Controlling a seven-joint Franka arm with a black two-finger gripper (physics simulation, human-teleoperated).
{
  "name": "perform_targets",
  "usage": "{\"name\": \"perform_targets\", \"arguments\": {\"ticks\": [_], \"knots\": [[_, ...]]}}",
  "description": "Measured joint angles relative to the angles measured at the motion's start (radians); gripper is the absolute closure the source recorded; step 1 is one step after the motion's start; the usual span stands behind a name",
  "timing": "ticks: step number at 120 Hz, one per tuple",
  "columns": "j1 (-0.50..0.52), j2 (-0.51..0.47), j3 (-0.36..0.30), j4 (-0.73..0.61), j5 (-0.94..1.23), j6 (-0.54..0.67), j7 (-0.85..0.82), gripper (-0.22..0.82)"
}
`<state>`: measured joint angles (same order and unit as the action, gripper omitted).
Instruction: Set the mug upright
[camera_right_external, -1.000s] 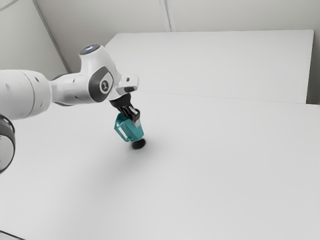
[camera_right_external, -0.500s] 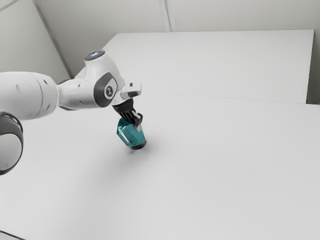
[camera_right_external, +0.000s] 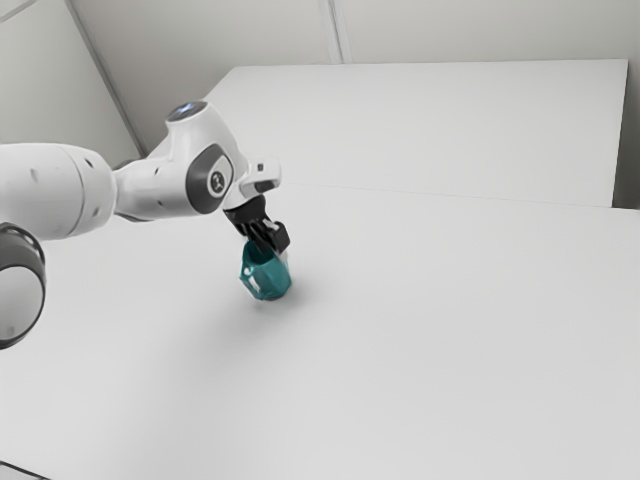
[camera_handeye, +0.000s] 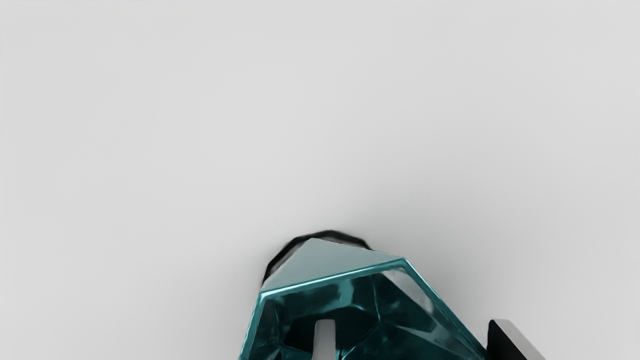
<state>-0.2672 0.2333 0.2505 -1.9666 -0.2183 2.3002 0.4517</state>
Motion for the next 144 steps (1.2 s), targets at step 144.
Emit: {"name": "perform_targets", "arguments": {"ticks": [144], "knots": [[0.071,-0.28,0.021,0.319,0.36,-0.461,-0.103,0.02]]}}
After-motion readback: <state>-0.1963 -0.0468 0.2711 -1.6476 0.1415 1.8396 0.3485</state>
